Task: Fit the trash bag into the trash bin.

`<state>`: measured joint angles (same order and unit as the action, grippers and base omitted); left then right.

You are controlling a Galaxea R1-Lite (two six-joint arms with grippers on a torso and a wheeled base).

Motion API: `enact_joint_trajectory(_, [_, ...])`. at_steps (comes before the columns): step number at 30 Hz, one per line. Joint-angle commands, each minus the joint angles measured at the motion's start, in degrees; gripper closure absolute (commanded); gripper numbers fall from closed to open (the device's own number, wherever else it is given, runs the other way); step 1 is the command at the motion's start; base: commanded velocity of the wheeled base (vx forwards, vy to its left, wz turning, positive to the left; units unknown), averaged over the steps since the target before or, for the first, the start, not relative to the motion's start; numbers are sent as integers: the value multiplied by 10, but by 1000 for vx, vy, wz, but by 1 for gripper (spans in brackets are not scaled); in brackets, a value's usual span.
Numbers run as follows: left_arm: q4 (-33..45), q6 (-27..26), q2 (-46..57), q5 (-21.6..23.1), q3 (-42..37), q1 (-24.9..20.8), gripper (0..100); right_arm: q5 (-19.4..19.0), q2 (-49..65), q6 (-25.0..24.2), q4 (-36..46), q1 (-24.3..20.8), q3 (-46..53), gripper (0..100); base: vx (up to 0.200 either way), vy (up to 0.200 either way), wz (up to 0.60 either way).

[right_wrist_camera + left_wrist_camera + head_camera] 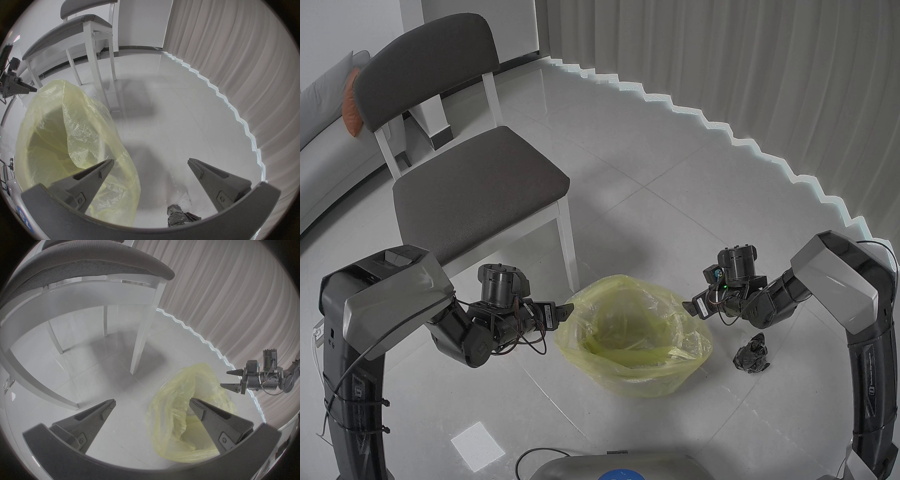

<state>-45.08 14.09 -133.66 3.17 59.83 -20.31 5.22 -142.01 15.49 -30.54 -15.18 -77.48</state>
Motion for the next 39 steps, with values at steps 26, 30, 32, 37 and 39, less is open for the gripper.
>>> enact_joint_trajectory(26, [66, -22, -154, 0, 149, 40, 0, 0, -43, 2, 0, -16, 4, 0, 0, 0, 0])
enact_joint_trajectory(30, [73, -22, -156, 0, 155, 43, 0, 0, -45, 3, 0, -15, 5, 0, 0, 0, 0])
enact_joint_trajectory(32, [73, -23, -156, 0, 152, 44, 0, 0, -46, 5, 1, -14, 8, 0, 0, 0, 0])
enact_joint_trajectory(37, [79, -27, -154, 0, 143, 44, 0, 0, -53, 19, 2, -13, 13, 0, 0, 0, 0])
enact_joint_trajectory(39, [91, -34, -150, 0, 143, 45, 0, 0, -53, 20, 5, -13, 14, 0, 0, 0, 0])
